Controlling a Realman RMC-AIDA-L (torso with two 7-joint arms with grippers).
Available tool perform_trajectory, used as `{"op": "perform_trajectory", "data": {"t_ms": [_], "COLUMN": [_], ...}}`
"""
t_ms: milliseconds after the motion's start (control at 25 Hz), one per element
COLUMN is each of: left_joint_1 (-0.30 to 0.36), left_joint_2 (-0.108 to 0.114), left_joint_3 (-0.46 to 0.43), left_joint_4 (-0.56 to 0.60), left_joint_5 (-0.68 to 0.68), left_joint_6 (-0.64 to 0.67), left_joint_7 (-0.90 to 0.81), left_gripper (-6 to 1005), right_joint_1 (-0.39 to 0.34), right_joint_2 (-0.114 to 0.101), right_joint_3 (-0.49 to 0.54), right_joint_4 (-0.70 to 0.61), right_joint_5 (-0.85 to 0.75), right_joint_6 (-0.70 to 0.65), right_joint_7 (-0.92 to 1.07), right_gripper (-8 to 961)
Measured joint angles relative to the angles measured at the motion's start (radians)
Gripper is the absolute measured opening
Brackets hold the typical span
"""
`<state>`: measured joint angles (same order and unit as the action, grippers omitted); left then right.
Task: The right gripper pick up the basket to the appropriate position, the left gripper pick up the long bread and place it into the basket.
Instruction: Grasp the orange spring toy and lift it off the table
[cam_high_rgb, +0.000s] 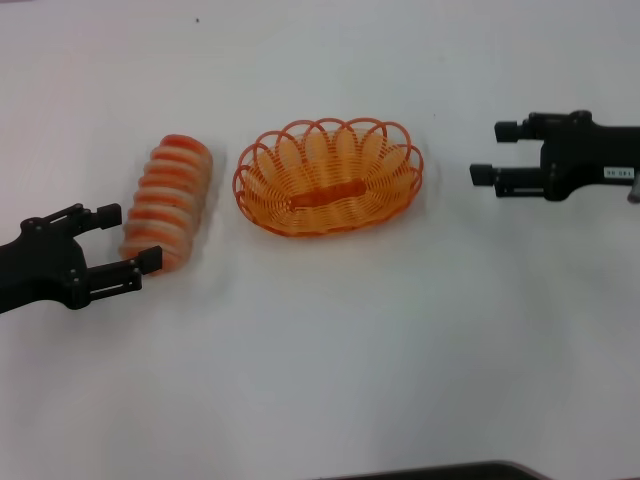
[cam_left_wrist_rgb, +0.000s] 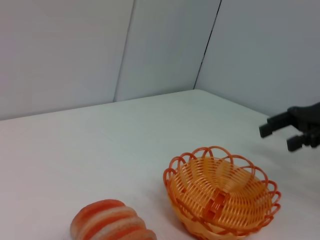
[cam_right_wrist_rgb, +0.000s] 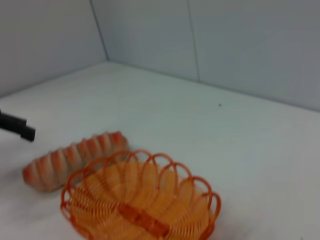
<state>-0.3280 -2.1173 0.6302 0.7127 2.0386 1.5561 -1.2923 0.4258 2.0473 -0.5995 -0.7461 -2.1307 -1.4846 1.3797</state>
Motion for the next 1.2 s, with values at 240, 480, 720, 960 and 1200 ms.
{"op": "perform_trajectory", "data": {"t_ms": [240,480,720,960,1200], "left_joint_1": [-0.007,-0.039,-0.119,-0.174,-0.218], "left_joint_2": [-0.001,0.015,0.088,0.06,-0.04], "left_joint_3": [0.0,0.0,0.005,0.082,0.221], "left_joint_4": [-0.002,0.03,0.066,0.243,0.429], "left_joint_5": [0.0,-0.011,0.06,0.239,0.479], "left_joint_6": [0.004,0.003,0.017,-0.009,-0.084], "left_joint_7": [-0.006,-0.266,-0.731,-0.915,-1.081], "left_gripper": [854,853,853,853,853], "right_joint_1": [-0.019,-0.01,-0.004,0.001,0.006], "right_joint_2": [0.002,0.002,0.004,0.004,0.004], "right_joint_3": [-0.03,-0.029,-0.036,-0.036,-0.028], "right_joint_4": [0.007,0.006,-0.001,-0.002,-0.004], "right_joint_5": [-0.014,-0.025,-0.025,-0.025,-0.025], "right_joint_6": [-0.009,-0.011,-0.019,-0.016,-0.013], "right_joint_7": [-0.049,-0.038,-0.019,-0.02,-0.02], "right_gripper": [779,780,779,779,778]}}
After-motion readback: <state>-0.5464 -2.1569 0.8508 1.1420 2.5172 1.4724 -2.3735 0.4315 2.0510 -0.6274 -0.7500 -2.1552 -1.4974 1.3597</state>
